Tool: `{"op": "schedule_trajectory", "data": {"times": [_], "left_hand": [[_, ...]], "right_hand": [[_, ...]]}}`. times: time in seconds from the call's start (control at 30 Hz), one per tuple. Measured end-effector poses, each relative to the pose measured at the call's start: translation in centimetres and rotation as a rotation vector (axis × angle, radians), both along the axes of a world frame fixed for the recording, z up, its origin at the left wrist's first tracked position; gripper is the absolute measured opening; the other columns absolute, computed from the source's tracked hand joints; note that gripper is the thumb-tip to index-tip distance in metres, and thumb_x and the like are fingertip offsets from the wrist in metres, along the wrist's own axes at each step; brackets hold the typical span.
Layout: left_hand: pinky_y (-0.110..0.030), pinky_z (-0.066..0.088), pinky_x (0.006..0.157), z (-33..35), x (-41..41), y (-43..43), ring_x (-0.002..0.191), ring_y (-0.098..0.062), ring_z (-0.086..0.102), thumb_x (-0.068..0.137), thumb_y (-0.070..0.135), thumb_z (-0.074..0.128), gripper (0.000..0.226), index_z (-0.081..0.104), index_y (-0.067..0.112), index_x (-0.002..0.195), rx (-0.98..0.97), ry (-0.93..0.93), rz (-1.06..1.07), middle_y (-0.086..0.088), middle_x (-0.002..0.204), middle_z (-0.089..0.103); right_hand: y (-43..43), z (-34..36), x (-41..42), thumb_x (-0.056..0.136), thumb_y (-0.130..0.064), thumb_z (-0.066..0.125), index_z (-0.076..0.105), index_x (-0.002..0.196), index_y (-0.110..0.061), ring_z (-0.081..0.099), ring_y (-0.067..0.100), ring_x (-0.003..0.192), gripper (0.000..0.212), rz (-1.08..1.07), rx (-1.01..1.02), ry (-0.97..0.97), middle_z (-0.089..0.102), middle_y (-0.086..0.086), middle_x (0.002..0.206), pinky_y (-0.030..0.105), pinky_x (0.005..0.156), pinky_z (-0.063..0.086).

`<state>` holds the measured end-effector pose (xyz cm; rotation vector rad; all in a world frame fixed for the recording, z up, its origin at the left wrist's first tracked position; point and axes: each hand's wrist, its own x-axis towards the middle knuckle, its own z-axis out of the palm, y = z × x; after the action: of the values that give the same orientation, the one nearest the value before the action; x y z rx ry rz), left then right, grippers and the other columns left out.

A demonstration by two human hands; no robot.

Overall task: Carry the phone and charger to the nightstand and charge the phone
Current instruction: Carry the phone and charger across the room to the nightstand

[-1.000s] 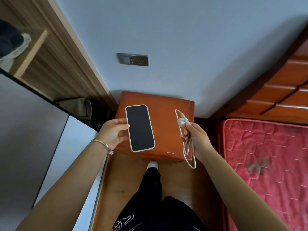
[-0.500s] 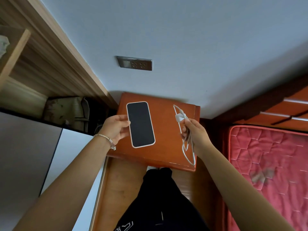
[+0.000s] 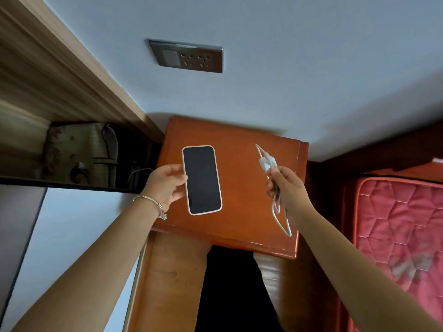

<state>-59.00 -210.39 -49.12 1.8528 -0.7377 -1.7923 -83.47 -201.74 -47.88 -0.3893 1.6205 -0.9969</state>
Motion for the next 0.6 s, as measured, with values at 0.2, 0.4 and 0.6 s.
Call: {"op": "schedule_trajectory", "data": {"times": [0.2,0.4,0.6], "left_hand": [[-0.027,0.056,0.054,-8.4,-0.3,-1.0,0.091,-0.02,0.067,0.083,-0.008,0.058,0.028,0.065,0.017,0.095,0.019,-0.042,-0.022,-0.004,0.098,0.071],[-0.033,0.059,0.061,-13.9,-0.9,-1.1,0.09,-0.023,0.068,0.083,-0.009,0.058,0.029,0.064,0.017,0.096,0.052,-0.039,-0.034,-0.006,0.1,0.071],[-0.031,0.059,0.06,-17.0,-1.0,-0.8,0.088,-0.02,0.069,0.084,-0.009,0.057,0.029,0.065,0.016,0.096,0.073,-0.015,-0.02,-0.005,0.098,0.072]], "right_hand": [[0.3,-7.0,0.2,0.097,-0.025,0.046,0.063,0.081,-0.022,0.05,0.005,0.053,0.024,-0.035,-0.015,0.068,0.054,-0.009,0.055,0.02,0.058,0.045],[1.0,-10.8,0.3,0.097,-0.023,0.046,0.064,0.083,-0.02,0.05,0.006,0.053,0.023,-0.059,-0.082,0.029,0.054,-0.008,0.056,0.014,0.053,0.047],[1.4,-14.0,1.0,0.097,-0.025,0.045,0.065,0.084,-0.02,0.051,0.007,0.054,0.024,-0.051,-0.062,0.006,0.055,-0.007,0.056,0.023,0.064,0.052]]}}
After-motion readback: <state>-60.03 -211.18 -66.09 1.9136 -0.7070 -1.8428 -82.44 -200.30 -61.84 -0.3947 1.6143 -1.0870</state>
